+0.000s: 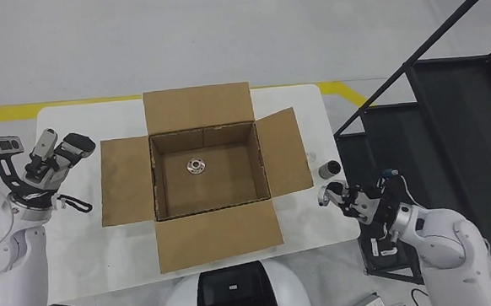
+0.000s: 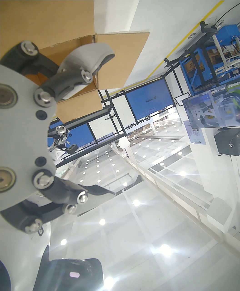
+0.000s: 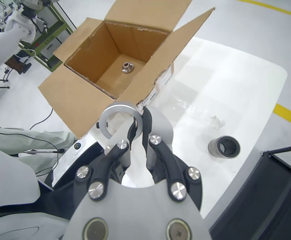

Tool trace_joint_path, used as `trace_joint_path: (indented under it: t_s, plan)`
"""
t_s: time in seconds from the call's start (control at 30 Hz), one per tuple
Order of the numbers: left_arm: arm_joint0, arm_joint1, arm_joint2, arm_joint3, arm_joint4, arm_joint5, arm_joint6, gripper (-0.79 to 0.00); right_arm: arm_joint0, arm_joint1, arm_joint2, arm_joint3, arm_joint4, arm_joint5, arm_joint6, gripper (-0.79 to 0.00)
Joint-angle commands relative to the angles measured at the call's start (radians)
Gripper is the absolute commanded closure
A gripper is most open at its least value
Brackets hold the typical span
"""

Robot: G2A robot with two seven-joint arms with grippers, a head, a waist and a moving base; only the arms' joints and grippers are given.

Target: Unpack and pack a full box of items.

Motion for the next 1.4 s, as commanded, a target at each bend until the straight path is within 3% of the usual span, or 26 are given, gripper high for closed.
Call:
trace_joint_path:
  t_s: [0.0,0.43,0.8,1.37]
  plan:
    - [0.000,0.000,0.000,0.000,0.000,0.000,0.000,-0.785,-0.004,0.001,-0.007,0.003,-0.052,0.012,-0.010,0.000]
    - [0.000,0.000,0.000,0.000,0.000,0.000,0.000,-0.785,0.035,0.013,-0.128,0.002,-0.377,0.038,-0.052,0.000]
    - [0.000,0.000,0.000,0.000,0.000,0.000,0.000,-0.785,0.035,0.013,-0.129,0.005,-0.378,0.043,-0.052,0.000]
    - [0.000,0.000,0.000,0.000,0.000,0.000,0.000,-0.785,0.220,0.017,-0.298,0.240,-0.692,0.360,0.064,0.000]
